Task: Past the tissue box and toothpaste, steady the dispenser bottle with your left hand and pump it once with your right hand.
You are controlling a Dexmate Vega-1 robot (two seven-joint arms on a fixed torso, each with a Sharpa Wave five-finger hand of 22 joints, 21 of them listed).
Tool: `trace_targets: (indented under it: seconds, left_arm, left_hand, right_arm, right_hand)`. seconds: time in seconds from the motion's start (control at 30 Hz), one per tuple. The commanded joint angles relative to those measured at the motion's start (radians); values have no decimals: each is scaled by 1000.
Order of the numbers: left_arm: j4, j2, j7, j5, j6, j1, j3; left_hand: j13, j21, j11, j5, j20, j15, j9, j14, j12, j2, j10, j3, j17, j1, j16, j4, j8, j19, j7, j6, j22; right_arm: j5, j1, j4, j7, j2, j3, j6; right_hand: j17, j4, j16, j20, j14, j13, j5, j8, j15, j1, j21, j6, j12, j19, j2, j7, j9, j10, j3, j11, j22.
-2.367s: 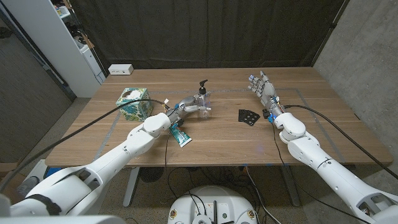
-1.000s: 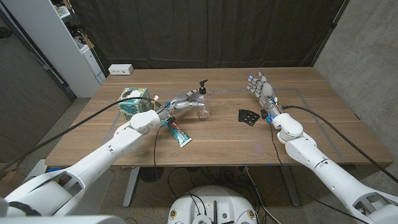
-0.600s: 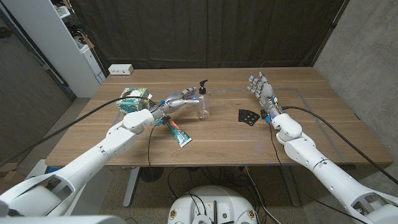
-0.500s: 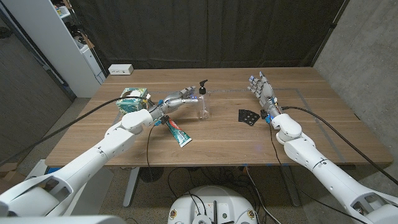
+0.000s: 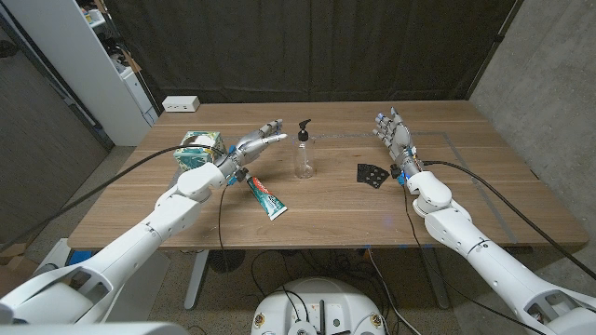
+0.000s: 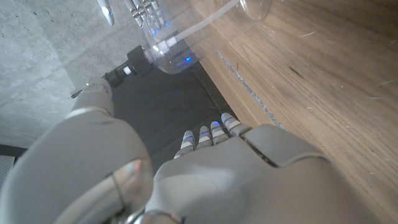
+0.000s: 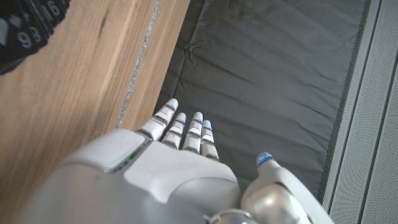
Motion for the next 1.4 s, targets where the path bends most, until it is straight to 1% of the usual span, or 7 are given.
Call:
trace_targets:
  seconds: [0.03, 0.17, 0.67, 0.8, 0.97, 1.0, 1.4]
  left_arm:
    - [14, -47, 81, -10, -12, 19, -19]
    - [-5, -61, 132, -6, -5, 40, -24]
    - [-162, -68, 346, 60, 44, 144, -46]
    - [-165, -69, 354, 61, 41, 151, -50]
    - [-129, -89, 329, 23, 9, 150, -57]
    - [-131, -83, 328, 23, 19, 151, -58]
    - [-71, -131, 365, 12, -31, 146, -75]
  left_hand:
    - [3, 8, 0, -4, -9, -5, 1, 6, 10, 8, 6, -1, 1, -17, 4, 10, 12, 3, 1, 11, 6]
    - [3, 9, -2, -5, -9, -7, 1, 10, 12, 17, 12, -1, 1, -30, 5, 13, 13, 8, 2, 20, 6]
    - [2, 16, -10, -11, -18, -14, 0, 41, 19, 52, 41, 5, -1, -59, 9, 16, 18, 36, 8, 56, 5]
    - [2, 18, -13, -14, -24, -16, 0, 45, 19, 62, 47, 4, -1, -71, 9, 20, 17, 44, 7, 61, 5]
    - [2, 15, -14, -18, -28, -19, 0, 47, 16, 115, 51, 4, 5, -134, 8, 53, 12, 51, 7, 68, 5]
    - [2, 14, -17, -17, -31, -19, 0, 47, 15, 136, 52, 3, 7, -163, 8, 70, 10, 52, 6, 69, 6]
    - [1, 13, -25, -16, -40, -28, 0, 54, 16, 154, 65, -2, 5, -211, 7, 86, 13, 53, -1, 92, 6]
  right_arm:
    - [6, 5, 1, 2, -4, -1, -23]
    - [10, 15, 10, 12, -7, -3, -32]
    - [49, 56, 76, 103, -18, -3, -32]
    - [70, 61, 92, 131, -16, 1, -26]
    - [98, 68, 117, 170, -13, 8, -17]
    - [106, 69, 122, 179, -12, 10, -14]
    - [121, 73, 128, 195, -11, 18, -7]
  right_hand:
    - [5, 7, -2, -18, -7, 3, 2, 0, -2, 1, -1, -6, 0, -6, 33, 4, 2, -5, 3, -1, 2]
    - [5, 7, -3, -19, -10, 3, 2, 1, -2, 1, -1, -8, 0, -7, 33, 2, 2, -9, 3, -2, 2]
    - [5, 7, -4, -24, -15, 2, 3, 3, -4, 1, 1, -19, 1, -11, 35, 0, 2, -19, 4, -6, 2]
    - [5, 7, -5, -27, -18, 2, 3, 2, -4, 2, 1, -26, -1, -13, 36, -2, 1, -26, 5, -11, 2]
    - [5, 7, -8, -29, -28, 2, 3, 0, -3, 2, -1, -38, -2, -21, 37, -3, 1, -35, 6, -11, 2]
    - [5, 8, -8, -29, -28, 2, 3, 0, -3, 2, -2, -38, -3, -22, 37, -2, 1, -38, 6, -12, 2]
    - [6, 10, -7, -30, -32, 1, 3, 2, -5, -2, -1, -42, 0, -28, 37, -3, 0, -40, 4, -12, 2]
